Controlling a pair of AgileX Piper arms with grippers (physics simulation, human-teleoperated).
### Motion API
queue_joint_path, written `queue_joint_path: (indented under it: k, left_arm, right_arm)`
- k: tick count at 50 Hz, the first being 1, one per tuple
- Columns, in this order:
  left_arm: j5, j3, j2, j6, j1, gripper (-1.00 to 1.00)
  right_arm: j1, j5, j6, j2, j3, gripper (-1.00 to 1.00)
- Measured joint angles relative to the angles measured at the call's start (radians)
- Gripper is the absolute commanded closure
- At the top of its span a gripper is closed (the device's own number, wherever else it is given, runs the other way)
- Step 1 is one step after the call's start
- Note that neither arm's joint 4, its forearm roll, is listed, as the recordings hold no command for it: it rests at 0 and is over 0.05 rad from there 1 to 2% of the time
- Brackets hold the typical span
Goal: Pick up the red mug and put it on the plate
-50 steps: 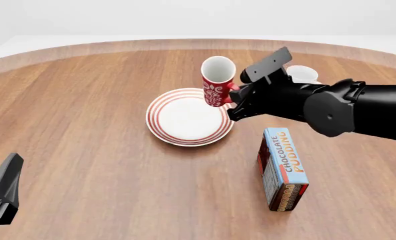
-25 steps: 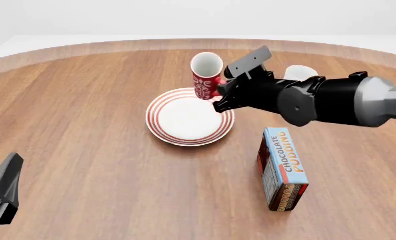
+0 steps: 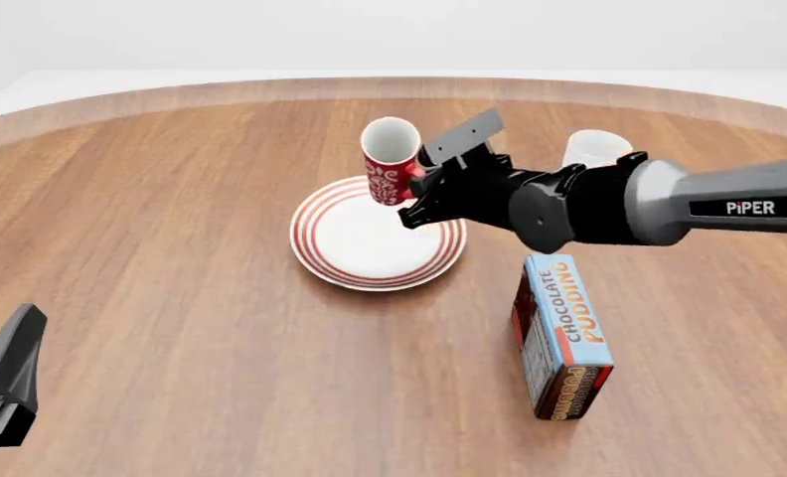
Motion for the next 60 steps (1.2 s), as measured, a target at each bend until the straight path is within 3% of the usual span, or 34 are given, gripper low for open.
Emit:
queue_joint_path:
  k: [60]
  left_arm:
    - [0.0, 0.0, 0.0, 0.0, 0.0, -1.0]
  right_arm:
    - [-0.005, -0.05, 0.048, 0.199, -0.105, 1.0]
